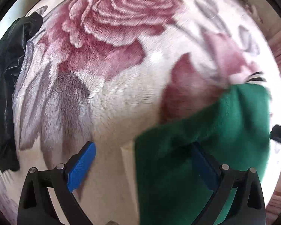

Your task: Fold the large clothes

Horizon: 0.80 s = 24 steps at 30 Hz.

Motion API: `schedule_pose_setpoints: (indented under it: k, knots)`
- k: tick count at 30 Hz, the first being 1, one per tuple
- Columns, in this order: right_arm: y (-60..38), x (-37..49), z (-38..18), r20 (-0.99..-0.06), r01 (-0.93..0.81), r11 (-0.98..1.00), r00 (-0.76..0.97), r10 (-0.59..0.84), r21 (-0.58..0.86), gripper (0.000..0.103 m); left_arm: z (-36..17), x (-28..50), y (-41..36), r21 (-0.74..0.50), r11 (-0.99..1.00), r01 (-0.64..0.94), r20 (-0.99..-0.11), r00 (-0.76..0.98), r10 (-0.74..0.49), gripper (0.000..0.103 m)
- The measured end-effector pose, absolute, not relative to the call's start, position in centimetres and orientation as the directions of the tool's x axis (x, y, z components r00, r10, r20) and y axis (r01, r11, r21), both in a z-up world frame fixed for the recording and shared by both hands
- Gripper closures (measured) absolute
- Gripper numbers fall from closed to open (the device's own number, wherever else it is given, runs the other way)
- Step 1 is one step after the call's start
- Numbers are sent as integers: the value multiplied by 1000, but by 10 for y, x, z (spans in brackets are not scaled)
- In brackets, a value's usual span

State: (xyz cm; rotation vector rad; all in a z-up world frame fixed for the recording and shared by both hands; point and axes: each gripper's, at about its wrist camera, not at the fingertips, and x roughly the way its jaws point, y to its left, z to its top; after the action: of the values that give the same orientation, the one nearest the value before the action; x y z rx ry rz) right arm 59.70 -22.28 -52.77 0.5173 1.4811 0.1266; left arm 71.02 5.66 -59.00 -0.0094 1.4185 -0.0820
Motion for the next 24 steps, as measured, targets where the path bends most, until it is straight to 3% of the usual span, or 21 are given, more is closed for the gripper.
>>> schedule_pose_setpoints:
  k: [4,6,11,14,16,19,21,24]
  knots:
    - [-210,623,-583,-975,196,957,-18,223,216,64,-611,704,68,-105,993,43,-986,126,-110,0]
    - [-206,628,-594,-975,188,959,-18,220,213,63,-617,703,69,-116,993,35,-986,120,-120,0]
    - [-198,625,-566,-981,100,978,-58,187,181,63,-584,685,80,-168,986,7,-975,148,-167,0]
    - [-191,608,-546,-988,-2,989,-34,150,150,60,-564,658,74,-139,988,61,-975,164,-147,0]
    - [-184,599,-555,-990,-52,991,-64,122,126,52,-589,644,66,-101,990,100,-988,103,-111,0]
    - [-182,595,-580,-990,-38,993,-88,108,112,43,-628,638,76,-242,970,15,-969,57,-242,0]
    - [-181,600,-589,-992,-23,996,-91,87,89,25,-633,636,82,-285,959,-2,-955,84,-284,0]
    - [-182,610,-600,-990,-10,995,-99,102,103,13,-629,629,82,-278,960,28,-955,100,-280,0]
